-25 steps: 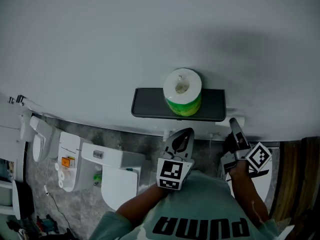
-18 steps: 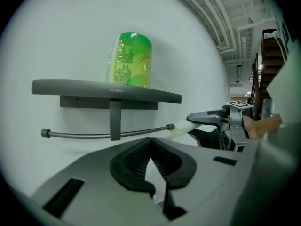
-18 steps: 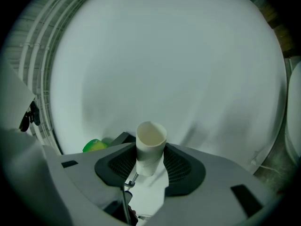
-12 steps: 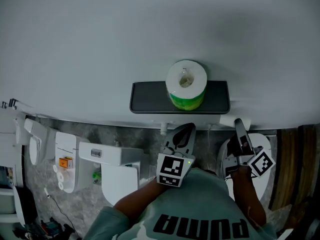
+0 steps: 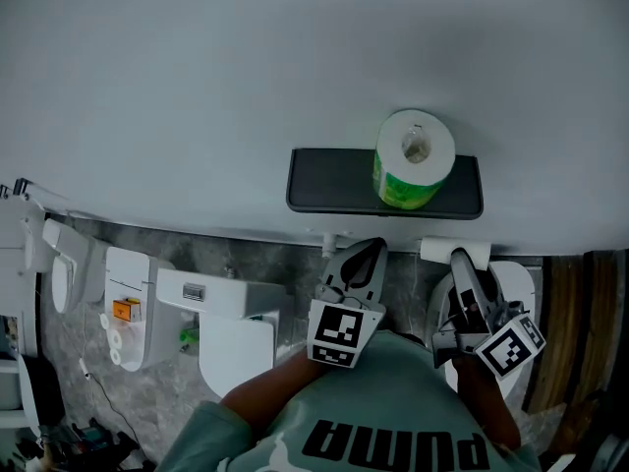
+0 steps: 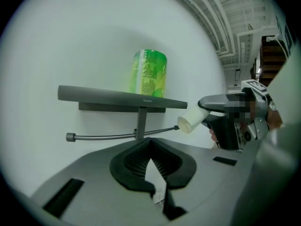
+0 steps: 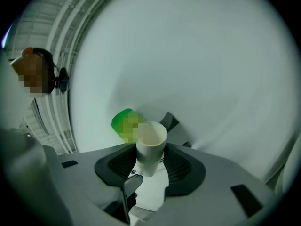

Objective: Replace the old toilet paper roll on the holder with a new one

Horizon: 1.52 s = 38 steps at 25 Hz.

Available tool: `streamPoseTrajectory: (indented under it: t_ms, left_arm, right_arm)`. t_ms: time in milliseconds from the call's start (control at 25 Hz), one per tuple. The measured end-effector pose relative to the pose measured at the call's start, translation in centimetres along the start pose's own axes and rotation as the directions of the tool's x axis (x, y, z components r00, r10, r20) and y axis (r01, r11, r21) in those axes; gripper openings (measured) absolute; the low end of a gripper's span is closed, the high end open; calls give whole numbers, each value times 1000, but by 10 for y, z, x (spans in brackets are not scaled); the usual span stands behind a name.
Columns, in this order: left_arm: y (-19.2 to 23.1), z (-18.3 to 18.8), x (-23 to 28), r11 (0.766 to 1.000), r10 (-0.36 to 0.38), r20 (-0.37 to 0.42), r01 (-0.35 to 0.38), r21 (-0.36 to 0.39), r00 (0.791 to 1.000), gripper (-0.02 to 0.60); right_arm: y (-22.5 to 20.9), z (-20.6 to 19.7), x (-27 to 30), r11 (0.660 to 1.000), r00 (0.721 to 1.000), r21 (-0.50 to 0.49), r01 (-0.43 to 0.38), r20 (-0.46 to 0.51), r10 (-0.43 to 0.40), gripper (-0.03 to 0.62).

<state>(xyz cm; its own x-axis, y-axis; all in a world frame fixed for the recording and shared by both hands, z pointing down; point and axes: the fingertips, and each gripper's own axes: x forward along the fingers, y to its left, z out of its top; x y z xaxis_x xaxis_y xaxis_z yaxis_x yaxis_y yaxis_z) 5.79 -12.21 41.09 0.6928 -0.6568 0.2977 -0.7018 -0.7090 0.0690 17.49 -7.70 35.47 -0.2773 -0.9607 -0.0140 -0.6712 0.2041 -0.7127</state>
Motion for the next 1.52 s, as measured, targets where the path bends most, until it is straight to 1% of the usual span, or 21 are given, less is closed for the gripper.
streamPoseTrajectory:
  t_ms: [160,360,480,600,800,960,1320,1520]
  left_arm:
    - [20,3,-15,999,37,18,-37,-16,999,5]
    - [48,6,-35,996,90,38,-89,-17,995,5]
    - [66,7,-47,992,123,50,-122,-23,991,5]
    - [83,9,-59,988,156,66,-154,-33,986,5]
    - [111,11,-77,980,195,87,-192,-50,977,5]
    - [128,14,-87,977,211,106,-206,-60,972,5]
    - [151,13,-94,976,212,120,-204,-80,970,5]
    - [152,15,-93,977,202,126,-191,-91,971,5]
  right_arm:
    - [42,-9,19,989,997,-136,-60,-64,51,187]
    - [85,-22,45,961,987,-248,-124,-129,94,187]
    - [106,-28,62,936,982,-317,-151,-160,104,187]
    - [128,-30,82,901,979,-401,-166,-178,102,187]
    - [159,-26,117,829,983,-542,-140,-174,52,189]
    - [171,-28,141,782,983,-613,-116,-182,4,189]
    - [169,-39,170,716,974,-696,-56,-197,-115,189]
    - [162,-39,177,693,962,-721,-32,-211,-175,189]
